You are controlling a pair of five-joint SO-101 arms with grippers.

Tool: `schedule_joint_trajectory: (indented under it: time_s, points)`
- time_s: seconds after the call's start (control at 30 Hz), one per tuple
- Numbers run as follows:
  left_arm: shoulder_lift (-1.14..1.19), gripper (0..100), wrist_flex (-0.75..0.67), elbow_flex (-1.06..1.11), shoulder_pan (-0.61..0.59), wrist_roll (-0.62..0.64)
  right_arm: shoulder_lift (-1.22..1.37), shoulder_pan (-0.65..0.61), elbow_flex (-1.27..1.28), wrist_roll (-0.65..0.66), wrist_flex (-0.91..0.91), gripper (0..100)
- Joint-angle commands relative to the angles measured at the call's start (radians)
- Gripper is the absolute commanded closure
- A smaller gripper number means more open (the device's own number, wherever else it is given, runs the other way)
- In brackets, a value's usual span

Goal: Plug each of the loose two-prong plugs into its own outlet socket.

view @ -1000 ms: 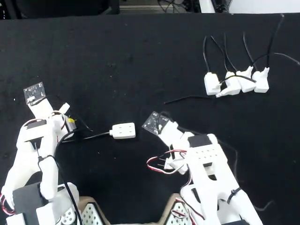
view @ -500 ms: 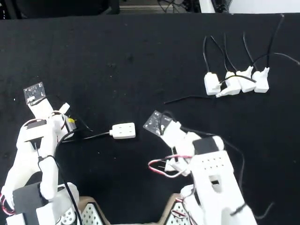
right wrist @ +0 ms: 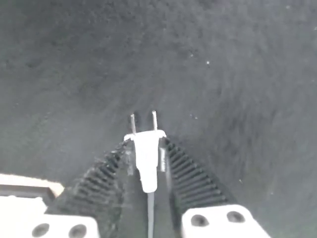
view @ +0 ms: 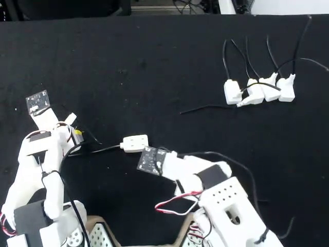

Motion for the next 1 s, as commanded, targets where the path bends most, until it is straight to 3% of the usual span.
schedule_joint_trajectory:
  time_s: [0.0, 0.17, 0.37, 0.57, 0.63, 0.77, 0.97]
  points:
    - [-0.025, 78, -0.012, -0.047, -0.004, 0.015, 0.110, 0.044, -0.022, 0.008, -0.094, 89.2]
    - [-0.025, 78, -0.012, -0.047, -0.004, 0.015, 0.311, 0.167, -0.114, 0.009, -0.209, 88.4]
    - [-0.028, 78, -0.012, -0.045, -0.007, 0.015, 0.535, 0.227, -0.262, 0.008, -0.265, 88.4]
    - [-0.029, 78, -0.012, -0.045, -0.008, 0.015, 0.616, 0.279, -0.412, 0.009, -0.138, 88.5]
    - [-0.029, 78, -0.012, -0.045, -0.007, 0.015, 0.585, 0.276, -0.440, 0.021, -0.051, 88.5]
    - [-0.028, 78, -0.012, -0.048, -0.005, 0.015, 0.473, 0.227, -0.374, 0.203, 0.041, 88.5]
    - [-0.028, 78, -0.012, -0.050, -0.005, 0.014, 0.257, 0.081, -0.162, 0.348, 0.061, 88.3]
